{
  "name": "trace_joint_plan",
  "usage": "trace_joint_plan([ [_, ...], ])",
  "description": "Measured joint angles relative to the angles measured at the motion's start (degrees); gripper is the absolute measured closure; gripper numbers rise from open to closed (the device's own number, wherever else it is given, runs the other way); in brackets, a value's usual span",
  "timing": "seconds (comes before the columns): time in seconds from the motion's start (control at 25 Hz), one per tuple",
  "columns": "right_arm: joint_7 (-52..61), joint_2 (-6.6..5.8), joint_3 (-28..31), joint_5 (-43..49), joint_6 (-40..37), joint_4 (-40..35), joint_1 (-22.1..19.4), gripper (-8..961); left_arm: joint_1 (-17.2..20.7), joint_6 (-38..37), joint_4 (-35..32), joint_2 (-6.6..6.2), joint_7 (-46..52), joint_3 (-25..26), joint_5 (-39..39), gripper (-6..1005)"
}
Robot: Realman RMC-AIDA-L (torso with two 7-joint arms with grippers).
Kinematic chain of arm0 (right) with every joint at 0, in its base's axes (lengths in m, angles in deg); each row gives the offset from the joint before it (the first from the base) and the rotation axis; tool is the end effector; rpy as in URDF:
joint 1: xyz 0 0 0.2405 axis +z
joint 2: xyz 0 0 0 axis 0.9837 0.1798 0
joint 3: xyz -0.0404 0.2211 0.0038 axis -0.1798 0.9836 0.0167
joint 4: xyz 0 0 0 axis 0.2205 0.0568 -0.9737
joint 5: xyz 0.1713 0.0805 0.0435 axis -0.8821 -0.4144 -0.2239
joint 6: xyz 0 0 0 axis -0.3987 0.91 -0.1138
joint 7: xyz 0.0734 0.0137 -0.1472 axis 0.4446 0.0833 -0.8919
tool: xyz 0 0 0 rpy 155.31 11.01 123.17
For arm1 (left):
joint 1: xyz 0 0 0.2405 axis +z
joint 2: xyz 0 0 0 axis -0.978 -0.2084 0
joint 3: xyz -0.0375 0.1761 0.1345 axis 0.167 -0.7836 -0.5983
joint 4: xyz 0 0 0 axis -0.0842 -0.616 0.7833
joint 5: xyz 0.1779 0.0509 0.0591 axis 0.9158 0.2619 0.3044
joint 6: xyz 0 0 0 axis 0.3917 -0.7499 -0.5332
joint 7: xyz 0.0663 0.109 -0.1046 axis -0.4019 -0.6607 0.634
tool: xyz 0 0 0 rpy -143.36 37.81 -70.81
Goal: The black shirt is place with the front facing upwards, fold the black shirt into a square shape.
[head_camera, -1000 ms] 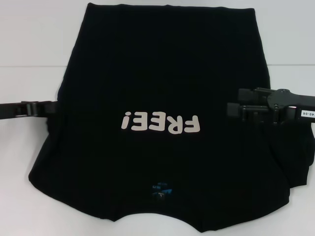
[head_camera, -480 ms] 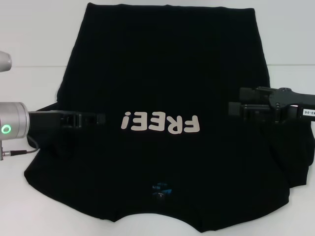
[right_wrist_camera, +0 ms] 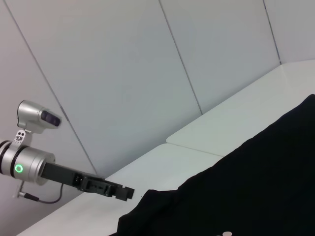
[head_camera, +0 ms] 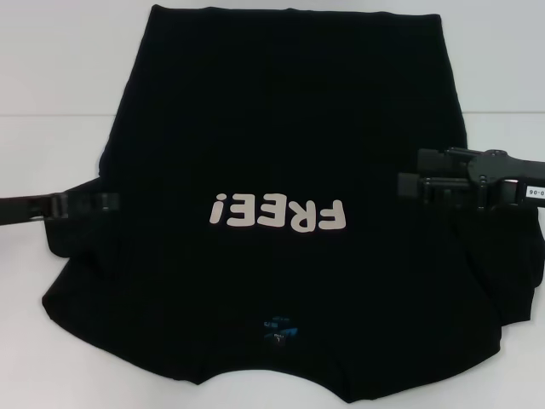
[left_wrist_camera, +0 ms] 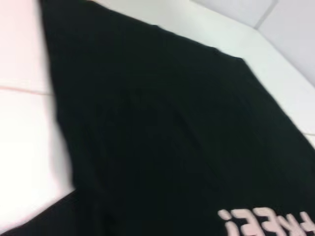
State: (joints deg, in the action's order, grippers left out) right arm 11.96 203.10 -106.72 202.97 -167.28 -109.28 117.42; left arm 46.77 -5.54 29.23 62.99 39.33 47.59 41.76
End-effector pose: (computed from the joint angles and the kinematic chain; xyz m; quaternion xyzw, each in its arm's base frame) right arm 0.2056 0.3488 0.0353 -0.9059 0.2902 0.2776 0.1343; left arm -0.2848 0.3541 0.0611 -0.7933 -0.5209 -0.1683 0.2666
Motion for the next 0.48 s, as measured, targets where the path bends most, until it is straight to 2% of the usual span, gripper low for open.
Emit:
trace_joint_plan([
  [0.04, 0.00, 0.00, 0.00, 0.00, 0.01, 0.00, 0.00, 44, 0.42, 0.09, 0.08, -0.51, 0.73, 0.04, 0.30, 255],
  [0.28, -0.19, 0.00, 0.04, -0.01, 0.07, 0.00, 0.22, 44, 2.68, 1.10, 0.64, -2.12, 3.53, 0.15, 0.82, 204],
  [0.48, -0.28, -0.07, 0.05, -0.01, 0.60, 0.00, 0.46, 45, 3.53, 2.27, 3.28, -3.14, 4.59, 0.18, 0.95, 207],
])
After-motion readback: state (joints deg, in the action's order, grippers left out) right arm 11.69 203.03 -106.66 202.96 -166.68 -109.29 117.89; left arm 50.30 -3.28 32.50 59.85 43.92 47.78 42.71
